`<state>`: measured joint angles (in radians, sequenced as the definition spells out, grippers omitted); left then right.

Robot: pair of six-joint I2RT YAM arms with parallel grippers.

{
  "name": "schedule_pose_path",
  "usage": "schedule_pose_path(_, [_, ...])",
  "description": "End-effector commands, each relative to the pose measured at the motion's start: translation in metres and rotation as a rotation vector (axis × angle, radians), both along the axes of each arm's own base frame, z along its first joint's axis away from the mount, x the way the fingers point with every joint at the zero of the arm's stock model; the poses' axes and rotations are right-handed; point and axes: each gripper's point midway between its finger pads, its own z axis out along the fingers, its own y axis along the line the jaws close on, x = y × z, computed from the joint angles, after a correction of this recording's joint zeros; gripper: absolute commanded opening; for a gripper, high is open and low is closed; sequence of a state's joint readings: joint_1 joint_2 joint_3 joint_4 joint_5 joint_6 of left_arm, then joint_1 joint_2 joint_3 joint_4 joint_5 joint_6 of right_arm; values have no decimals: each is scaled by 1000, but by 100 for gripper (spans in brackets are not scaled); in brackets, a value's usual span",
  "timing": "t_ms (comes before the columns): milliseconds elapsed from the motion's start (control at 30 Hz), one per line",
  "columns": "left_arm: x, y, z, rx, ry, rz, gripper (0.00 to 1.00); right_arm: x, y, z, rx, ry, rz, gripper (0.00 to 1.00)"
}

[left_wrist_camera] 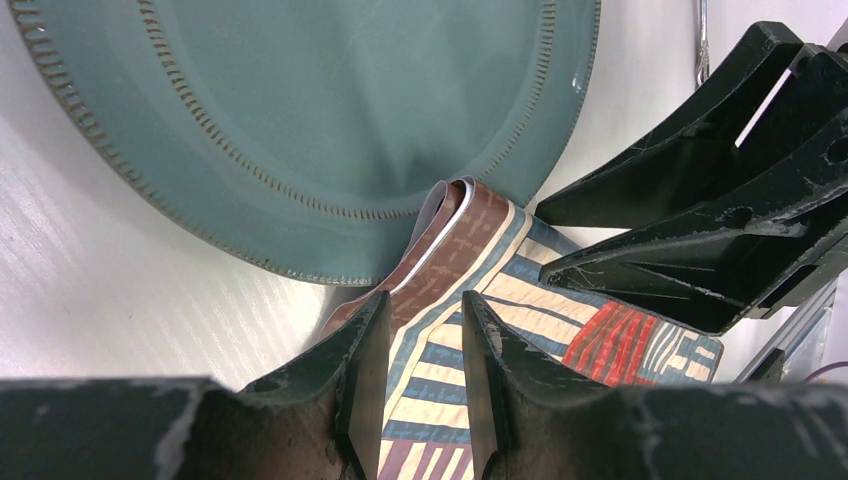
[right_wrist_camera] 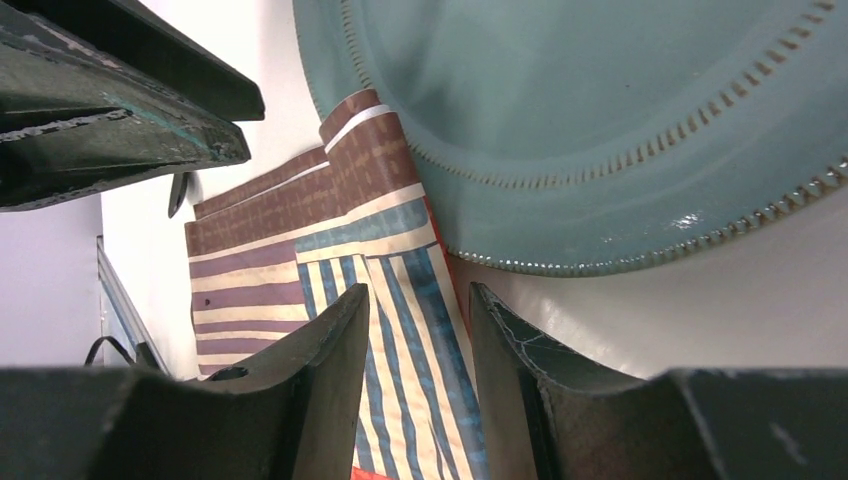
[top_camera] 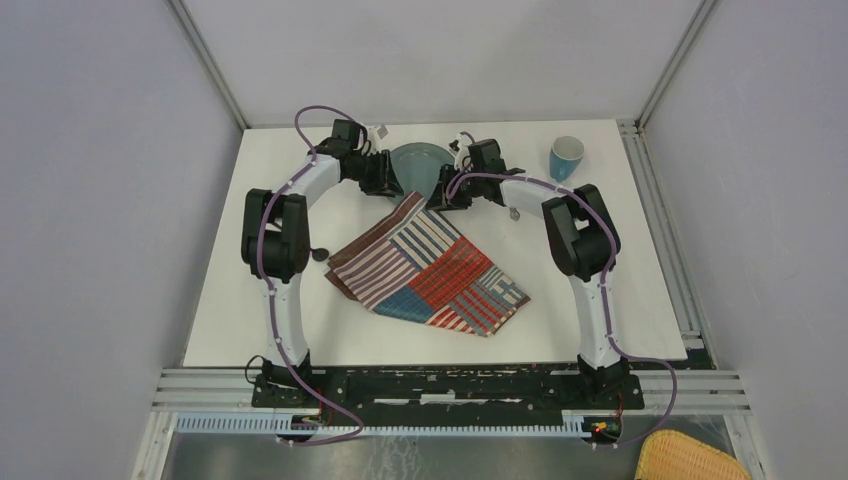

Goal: Set the dinner table for one person
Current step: Flatten out the napkin at the center of the board.

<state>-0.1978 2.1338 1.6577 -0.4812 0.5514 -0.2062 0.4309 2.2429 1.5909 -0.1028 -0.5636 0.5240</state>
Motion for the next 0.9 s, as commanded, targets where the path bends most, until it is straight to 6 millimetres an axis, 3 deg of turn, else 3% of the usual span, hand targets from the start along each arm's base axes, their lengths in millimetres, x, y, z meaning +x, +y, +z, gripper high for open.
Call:
schedule_pose_path(0, [10,0,33,-11,-98,-15,39,2,12,15,75,-27,41,46])
schedule_pose_path(267, [10,0,35,-11,-101,-11,39,-5,12,10,80,-4,55,26])
schedule_pose_path(367, [11,1,36,-9,-102,-6,39,-6,13,10,82,0,60,2])
schedule_pose_path(633, [13,3,46,-46,-114,-6,39,-13,10,23,75,-32,74,0])
schedule_pose_path(867, [17,4,55,-113,-141,-25,40,-28,15,54,89,-85,136,0])
